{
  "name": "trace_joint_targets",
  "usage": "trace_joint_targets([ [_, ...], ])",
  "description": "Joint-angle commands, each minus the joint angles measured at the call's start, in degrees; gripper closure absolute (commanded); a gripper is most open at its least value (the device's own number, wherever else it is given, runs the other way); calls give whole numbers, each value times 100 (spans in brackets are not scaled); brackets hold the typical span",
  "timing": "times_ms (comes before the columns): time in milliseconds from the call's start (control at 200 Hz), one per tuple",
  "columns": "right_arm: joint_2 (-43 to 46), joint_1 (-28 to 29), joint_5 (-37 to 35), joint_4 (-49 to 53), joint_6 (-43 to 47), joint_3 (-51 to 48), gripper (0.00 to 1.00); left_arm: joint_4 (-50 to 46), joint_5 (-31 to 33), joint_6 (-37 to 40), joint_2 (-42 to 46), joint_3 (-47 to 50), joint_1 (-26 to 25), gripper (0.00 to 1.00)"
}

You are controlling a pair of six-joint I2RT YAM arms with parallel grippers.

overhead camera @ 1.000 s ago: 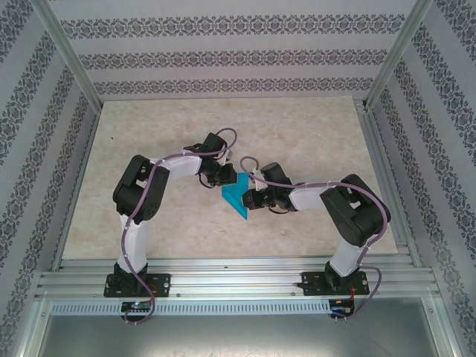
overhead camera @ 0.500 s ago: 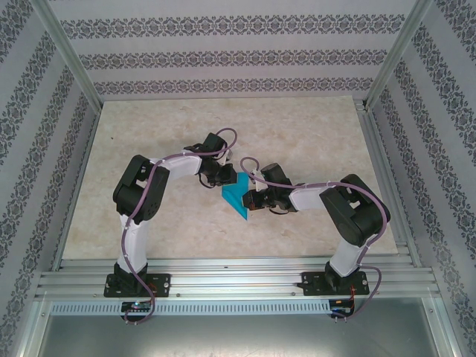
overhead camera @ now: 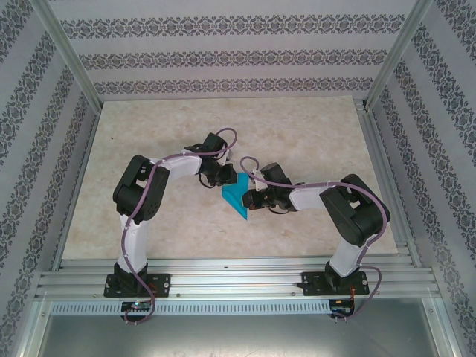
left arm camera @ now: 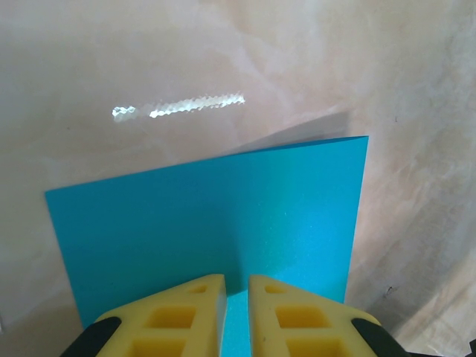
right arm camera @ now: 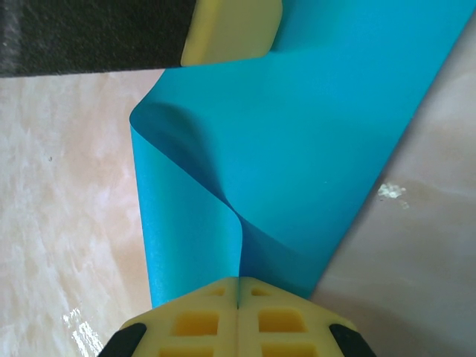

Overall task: Fold a paper plane with a square sheet of paper (fold left side to right side)
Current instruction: Third fold the triangle at the center of the table.

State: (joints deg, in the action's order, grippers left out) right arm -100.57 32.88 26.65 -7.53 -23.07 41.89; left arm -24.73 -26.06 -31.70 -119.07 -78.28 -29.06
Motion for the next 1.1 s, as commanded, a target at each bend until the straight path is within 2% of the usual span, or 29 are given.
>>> trace_joint_targets([
  [0, -59, 25, -115, 26, -16, 188, 100, -173, 161, 138, -231, -63, -91, 82],
  [599, -297, 69, -140, 233, 22, 153, 100, -137, 135, 112, -134, -29, -98, 81],
  [859, -441, 95, -213, 452, 105, 127, 100, -409, 145, 238, 226, -236, -65, 71],
  [1019, -498, 100, -213, 514, 151, 125, 100, -665, 203, 330, 637, -396, 119, 62],
  [1094, -514, 101, -212, 511, 154, 119, 100, -734, 307, 331, 859, -356, 218, 61],
])
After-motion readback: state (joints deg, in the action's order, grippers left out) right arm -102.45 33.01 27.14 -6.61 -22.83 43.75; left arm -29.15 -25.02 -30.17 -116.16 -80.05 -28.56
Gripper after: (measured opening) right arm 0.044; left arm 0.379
